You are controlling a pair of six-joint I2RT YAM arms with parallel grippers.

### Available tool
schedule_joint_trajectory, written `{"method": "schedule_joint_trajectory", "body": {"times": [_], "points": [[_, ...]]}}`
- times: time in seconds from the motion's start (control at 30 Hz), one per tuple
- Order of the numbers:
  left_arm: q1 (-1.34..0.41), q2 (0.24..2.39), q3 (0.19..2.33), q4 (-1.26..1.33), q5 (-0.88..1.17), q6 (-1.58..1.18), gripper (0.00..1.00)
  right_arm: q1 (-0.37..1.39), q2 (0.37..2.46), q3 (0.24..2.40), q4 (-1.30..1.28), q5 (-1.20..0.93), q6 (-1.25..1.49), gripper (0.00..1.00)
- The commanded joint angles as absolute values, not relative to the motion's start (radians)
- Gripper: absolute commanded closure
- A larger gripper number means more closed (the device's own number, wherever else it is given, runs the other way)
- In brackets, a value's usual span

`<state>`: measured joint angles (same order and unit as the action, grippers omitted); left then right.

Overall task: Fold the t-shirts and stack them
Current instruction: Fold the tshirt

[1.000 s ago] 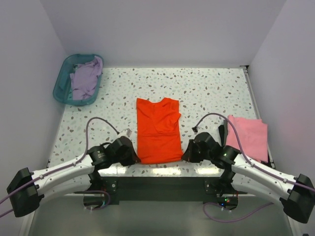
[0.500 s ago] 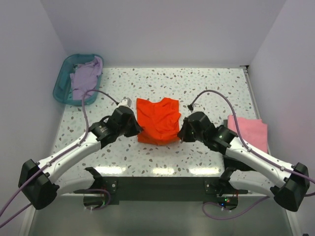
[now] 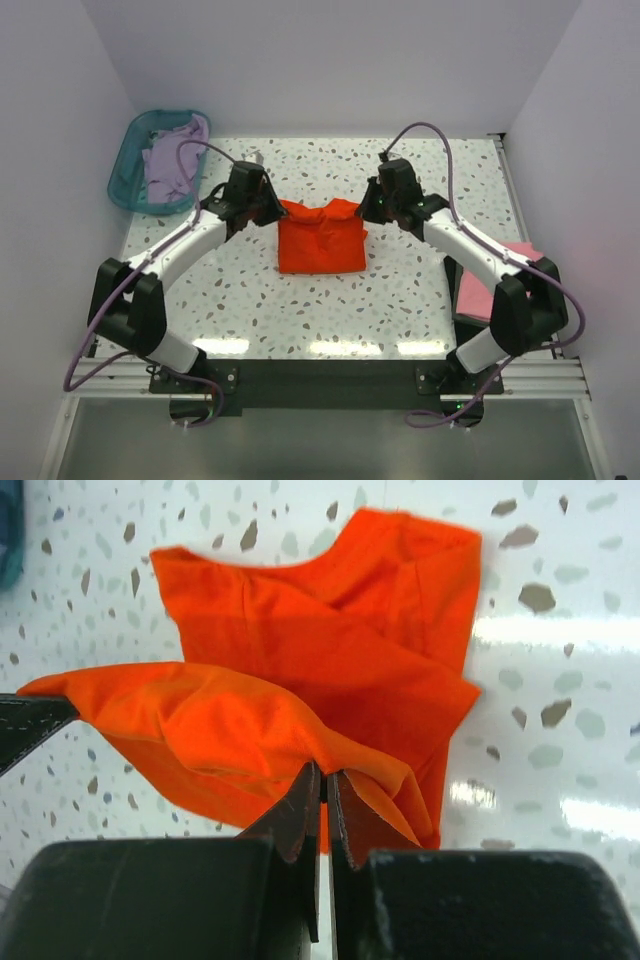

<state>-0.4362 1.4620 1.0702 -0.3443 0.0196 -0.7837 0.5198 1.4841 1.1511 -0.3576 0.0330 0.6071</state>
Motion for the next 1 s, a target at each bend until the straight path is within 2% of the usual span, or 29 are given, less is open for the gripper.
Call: {"method": "schedule_joint_trajectory", "body": {"times": [0.0,0.2,0.27,0.3,0.33,0.37,0.43,0.47,0.5,0.7,0.9,0.97], "points": [[-0.375,1.561,1.179,-0.223,0.087,-0.735,1.00,0.445,1.574,1.239,-0.232,-0.043,0.583,1.00],[-0.308,1.796,1.308,-0.120,0.136,-0.719,1.00,0.348,1.830,1.368,-0.182,-0.132,0.585,1.00],[-0.293,1.880,1.356,-0.088,0.158,-0.707,0.94,0.322,1.935,1.448,-0.175,-0.179,0.578,0.88],[-0.272,1.902,1.358,-0.049,0.199,-0.709,0.76,0.315,1.962,1.478,-0.135,-0.184,0.580,0.78],[-0.259,1.939,1.358,-0.016,0.218,-0.709,0.70,0.308,1.988,1.505,-0.135,-0.187,0.580,0.59],[-0.249,1.953,1.368,0.042,0.213,-0.715,0.65,0.295,2.020,1.535,-0.141,-0.195,0.578,0.51],[-0.216,1.956,1.365,0.105,0.235,-0.719,0.53,0.285,2.075,1.627,-0.205,-0.198,0.552,0.41],[-0.209,1.950,1.367,0.106,0.236,-0.716,0.51,0.284,2.079,1.643,-0.218,-0.184,0.542,0.33],[-0.192,1.939,1.367,0.103,0.235,-0.716,0.50,0.284,2.068,1.661,-0.251,-0.152,0.511,0.30],[-0.187,1.851,1.338,0.100,0.218,-0.699,0.49,0.287,1.988,1.568,-0.269,-0.101,0.489,0.28],[-0.233,1.910,1.387,0.043,0.242,-0.652,0.55,0.319,1.962,1.526,-0.282,-0.081,0.473,0.30],[-0.247,1.930,1.407,0.019,0.230,-0.624,0.57,0.342,1.957,1.522,-0.279,-0.072,0.466,0.34]]}}
